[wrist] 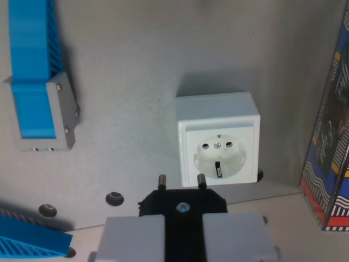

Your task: Move above the white socket

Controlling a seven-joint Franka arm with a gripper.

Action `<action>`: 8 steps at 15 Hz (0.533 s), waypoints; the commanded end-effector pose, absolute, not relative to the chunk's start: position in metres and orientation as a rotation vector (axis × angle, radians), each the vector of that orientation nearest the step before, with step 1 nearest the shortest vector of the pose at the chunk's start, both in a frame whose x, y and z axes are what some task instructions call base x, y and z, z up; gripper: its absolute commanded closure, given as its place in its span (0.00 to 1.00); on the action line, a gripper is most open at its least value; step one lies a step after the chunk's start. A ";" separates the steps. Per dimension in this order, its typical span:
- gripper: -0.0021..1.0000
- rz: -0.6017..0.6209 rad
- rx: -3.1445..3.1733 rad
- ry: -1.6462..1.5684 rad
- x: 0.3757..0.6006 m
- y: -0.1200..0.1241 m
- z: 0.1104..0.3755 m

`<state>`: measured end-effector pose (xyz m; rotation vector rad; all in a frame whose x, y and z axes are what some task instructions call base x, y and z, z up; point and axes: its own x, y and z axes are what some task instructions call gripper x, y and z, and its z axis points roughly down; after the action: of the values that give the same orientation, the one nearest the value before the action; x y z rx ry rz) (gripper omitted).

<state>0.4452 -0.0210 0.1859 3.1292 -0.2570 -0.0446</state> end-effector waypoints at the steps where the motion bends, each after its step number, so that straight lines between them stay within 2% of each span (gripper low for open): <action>1: 1.00 0.108 3.141 -0.198 0.437 -0.029 0.171; 8: 1.00 0.113 3.146 -0.184 0.421 -0.037 0.144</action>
<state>0.4245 -0.0311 0.1505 3.1313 -0.2347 -0.0444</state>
